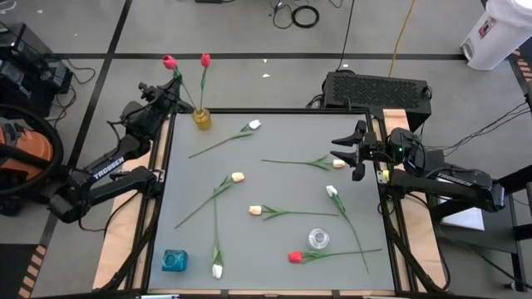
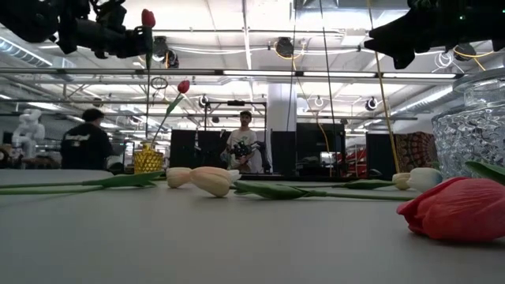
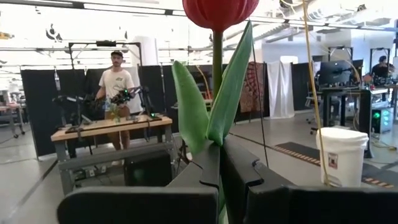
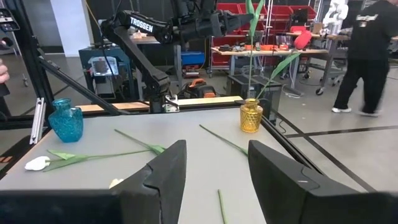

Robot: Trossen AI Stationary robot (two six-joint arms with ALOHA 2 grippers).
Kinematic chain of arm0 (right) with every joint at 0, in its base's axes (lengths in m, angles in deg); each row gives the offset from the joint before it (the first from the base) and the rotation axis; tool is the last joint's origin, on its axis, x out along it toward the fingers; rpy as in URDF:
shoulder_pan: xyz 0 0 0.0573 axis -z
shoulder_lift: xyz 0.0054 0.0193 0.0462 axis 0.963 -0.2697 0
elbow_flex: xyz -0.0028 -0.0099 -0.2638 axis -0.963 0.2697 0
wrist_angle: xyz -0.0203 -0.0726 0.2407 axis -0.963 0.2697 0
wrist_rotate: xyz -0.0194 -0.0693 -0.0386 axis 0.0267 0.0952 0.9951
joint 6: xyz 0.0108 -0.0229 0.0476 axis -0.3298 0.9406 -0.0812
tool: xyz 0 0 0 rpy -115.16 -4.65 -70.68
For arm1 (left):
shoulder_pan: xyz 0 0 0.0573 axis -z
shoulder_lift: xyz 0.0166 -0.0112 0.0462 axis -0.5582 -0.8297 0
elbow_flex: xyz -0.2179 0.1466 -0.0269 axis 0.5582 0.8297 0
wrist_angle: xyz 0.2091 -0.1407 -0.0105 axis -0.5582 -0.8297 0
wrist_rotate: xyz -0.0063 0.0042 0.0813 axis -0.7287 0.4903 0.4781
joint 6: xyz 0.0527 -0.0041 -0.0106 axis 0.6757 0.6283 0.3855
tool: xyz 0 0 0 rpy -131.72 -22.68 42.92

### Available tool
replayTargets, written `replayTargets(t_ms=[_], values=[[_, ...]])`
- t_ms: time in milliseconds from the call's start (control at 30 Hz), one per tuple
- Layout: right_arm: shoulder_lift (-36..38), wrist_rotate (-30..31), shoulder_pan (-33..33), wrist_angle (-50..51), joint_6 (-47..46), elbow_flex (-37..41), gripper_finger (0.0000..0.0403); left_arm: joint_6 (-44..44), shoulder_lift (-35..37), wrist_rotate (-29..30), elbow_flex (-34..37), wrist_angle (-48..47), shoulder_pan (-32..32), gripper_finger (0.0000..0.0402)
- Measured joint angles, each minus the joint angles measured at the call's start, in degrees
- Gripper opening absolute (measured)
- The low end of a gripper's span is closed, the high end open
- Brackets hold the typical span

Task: Sort flowers into vase by color
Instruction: Put the top red tulip into the yellow vase

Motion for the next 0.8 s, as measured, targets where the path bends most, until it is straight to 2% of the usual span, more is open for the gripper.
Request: replayTargets(t_ms=[800], values=[[0.0, -0.01, 0.01, 0.21, -0.01, 0.0, 0.0164, -0.6, -6.55, -1.24, -0.07, 2.25, -0.89, 0.0005]])
